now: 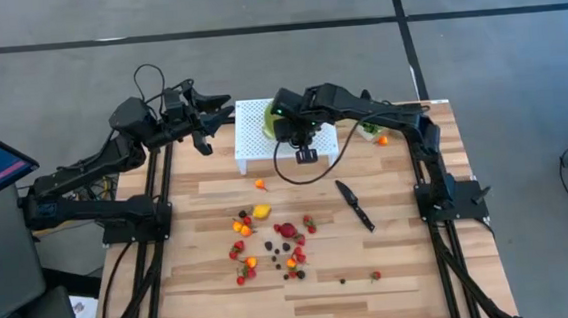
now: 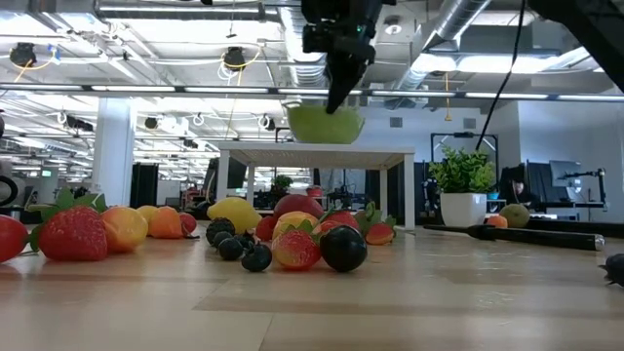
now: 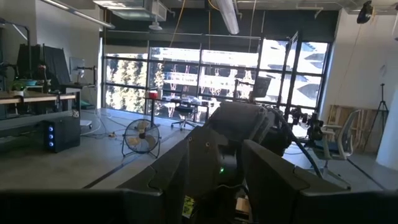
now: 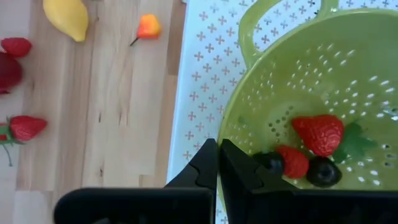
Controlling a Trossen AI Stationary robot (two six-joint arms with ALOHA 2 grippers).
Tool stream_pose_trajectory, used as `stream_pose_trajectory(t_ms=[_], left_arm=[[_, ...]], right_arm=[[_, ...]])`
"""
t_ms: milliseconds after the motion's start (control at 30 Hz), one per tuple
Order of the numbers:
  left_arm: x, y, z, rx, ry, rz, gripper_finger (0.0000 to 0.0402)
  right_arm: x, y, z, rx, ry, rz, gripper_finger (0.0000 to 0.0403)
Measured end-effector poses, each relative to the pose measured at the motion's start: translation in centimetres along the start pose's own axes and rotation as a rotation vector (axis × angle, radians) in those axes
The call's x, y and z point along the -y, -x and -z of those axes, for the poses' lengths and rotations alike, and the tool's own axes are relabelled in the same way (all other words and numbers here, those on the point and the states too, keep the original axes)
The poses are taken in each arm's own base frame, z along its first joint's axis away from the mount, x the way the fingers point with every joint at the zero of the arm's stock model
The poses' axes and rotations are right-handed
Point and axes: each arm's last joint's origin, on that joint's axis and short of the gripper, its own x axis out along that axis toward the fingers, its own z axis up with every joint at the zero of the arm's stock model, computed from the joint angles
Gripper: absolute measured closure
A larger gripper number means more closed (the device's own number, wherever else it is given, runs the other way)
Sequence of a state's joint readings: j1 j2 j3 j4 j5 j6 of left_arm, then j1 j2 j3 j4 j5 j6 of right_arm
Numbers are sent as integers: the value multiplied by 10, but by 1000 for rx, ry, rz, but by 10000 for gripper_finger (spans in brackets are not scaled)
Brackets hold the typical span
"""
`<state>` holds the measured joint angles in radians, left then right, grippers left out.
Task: Pick & Place Fruit
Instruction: Put the green strainer bowl on the shelf, then put the yellow peach into the green strainer bowl
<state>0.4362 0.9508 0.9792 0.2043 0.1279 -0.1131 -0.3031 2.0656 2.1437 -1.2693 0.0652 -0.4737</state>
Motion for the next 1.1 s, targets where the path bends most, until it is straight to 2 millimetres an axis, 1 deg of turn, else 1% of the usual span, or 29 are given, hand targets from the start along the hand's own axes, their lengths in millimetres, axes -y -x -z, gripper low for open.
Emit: stream_pose_trajectory(t_ms=[233, 367, 667, 833, 933, 1100], left_arm=[[0, 0, 0, 0, 0, 0, 259], [0, 0, 0, 0, 0, 0, 259], [0, 0, 0, 0, 0, 0, 259], [0, 0, 0, 0, 0, 0, 259], [0, 0, 0, 0, 0, 0, 259], [0, 0, 0, 0, 0, 0, 259]], right_arm=[[0, 0, -1, 11, 5, 9, 403], [1, 3, -1, 20, 3, 19, 399], [3, 3, -4, 53, 44, 41, 352], [4, 4, -5, 65, 51, 51, 333], [3, 11, -5, 79, 47, 58, 322], [-8, 36, -6, 135, 54, 74, 296]])
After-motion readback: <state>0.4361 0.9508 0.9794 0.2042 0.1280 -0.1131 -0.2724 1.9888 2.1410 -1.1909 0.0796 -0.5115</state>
